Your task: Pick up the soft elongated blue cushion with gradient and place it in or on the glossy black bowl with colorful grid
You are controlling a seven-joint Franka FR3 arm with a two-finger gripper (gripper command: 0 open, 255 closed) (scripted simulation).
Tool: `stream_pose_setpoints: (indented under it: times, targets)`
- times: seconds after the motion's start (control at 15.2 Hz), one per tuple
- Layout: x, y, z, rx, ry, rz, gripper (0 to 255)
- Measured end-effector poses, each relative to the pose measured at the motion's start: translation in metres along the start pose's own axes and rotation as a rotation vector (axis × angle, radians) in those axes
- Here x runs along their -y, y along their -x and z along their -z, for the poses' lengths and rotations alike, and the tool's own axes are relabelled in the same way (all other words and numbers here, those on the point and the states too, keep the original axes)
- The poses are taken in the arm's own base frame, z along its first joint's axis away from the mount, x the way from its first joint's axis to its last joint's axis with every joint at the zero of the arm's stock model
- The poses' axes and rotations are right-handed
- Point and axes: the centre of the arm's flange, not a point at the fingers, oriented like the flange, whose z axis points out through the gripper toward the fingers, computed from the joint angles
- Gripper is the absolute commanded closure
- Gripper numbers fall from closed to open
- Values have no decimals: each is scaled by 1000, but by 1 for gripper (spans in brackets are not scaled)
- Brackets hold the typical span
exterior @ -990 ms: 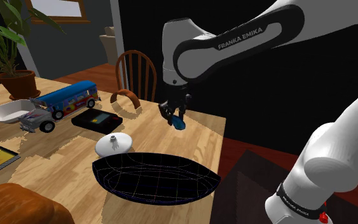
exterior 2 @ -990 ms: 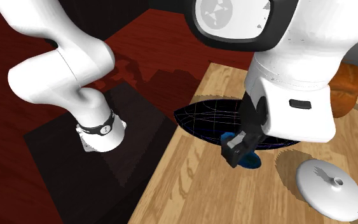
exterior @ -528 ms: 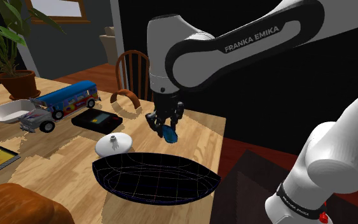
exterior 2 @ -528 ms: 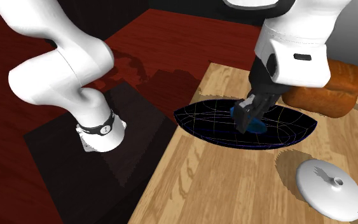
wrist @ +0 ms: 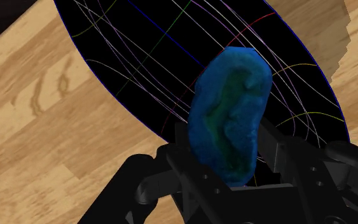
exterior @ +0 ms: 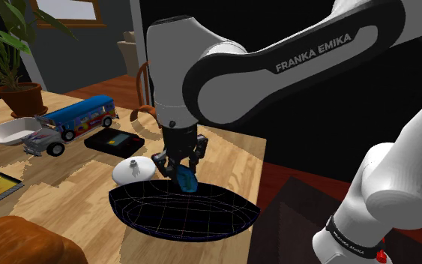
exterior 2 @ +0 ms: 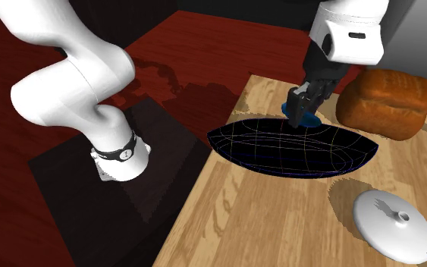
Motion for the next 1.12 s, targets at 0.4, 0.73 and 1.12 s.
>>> stream_pose_setpoints:
  times: [0.4, 0.73, 1.12]
  targets:
    - [4, 2, -30, 1, 0, -1, 255]
    - [6, 3, -57, 1, 0, -1, 255]
    - [7, 4, -72, 0, 0, -1, 255]
